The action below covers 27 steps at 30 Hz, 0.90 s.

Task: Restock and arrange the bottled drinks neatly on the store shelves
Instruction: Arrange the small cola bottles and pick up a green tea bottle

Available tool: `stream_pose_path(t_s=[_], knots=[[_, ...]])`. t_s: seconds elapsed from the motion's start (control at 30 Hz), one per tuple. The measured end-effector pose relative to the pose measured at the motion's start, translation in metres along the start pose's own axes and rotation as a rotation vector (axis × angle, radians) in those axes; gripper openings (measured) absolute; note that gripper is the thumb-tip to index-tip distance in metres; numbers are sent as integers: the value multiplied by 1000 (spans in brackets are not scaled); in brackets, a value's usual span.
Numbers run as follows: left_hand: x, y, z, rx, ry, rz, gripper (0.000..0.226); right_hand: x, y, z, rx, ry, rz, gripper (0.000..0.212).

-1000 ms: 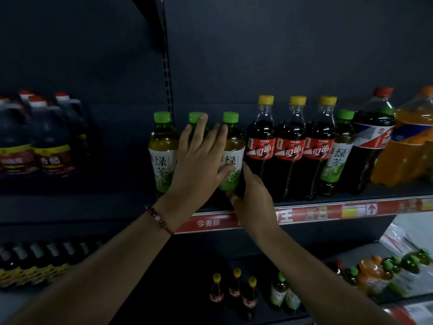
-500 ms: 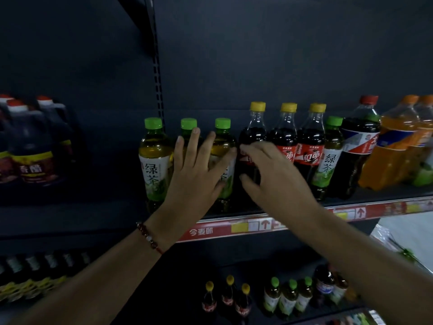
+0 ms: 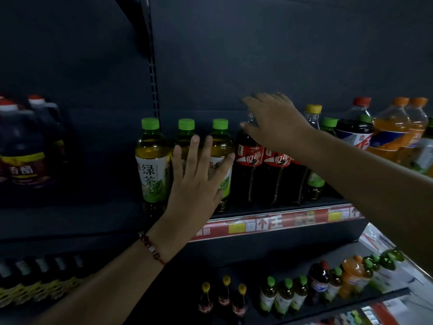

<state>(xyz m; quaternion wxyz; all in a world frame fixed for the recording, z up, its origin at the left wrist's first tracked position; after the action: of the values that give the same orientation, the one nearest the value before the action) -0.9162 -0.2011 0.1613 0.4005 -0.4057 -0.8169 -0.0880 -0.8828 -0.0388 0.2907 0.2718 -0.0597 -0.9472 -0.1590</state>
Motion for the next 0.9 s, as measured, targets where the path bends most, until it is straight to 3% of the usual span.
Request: stream_pose_path(t_s=[0.27,0.53,0.63,0.77,0.9], knots=[[-3,3,-1,4,-42,-21,83,0,10,-6,180,21,49,38],[-24,22,0,-148,2,-75,76,-41,10,-35,313,135,7,35],[-33,35,-7,-283,4,-118,68,-63,15,-41,434,173,61,35],[-44,65,-22,-555,-76,-199,75,-97,20,-51,640,163,114,34],[-59,112,-40,-999,-162,-344,86,-131,24,-53,781,159,92,30]])
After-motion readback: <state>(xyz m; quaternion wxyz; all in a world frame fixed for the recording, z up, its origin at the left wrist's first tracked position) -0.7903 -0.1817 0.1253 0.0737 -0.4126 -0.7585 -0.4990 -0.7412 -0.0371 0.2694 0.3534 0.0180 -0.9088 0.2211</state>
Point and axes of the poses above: each hand's wrist, its own x-axis towards the middle knuckle, its own z-axis out of the palm, y = z × x, the point moved 4 cm from there along x, towards the middle knuckle, and after that the axes turned 5 degrees about -x, right-handed, at the moved point
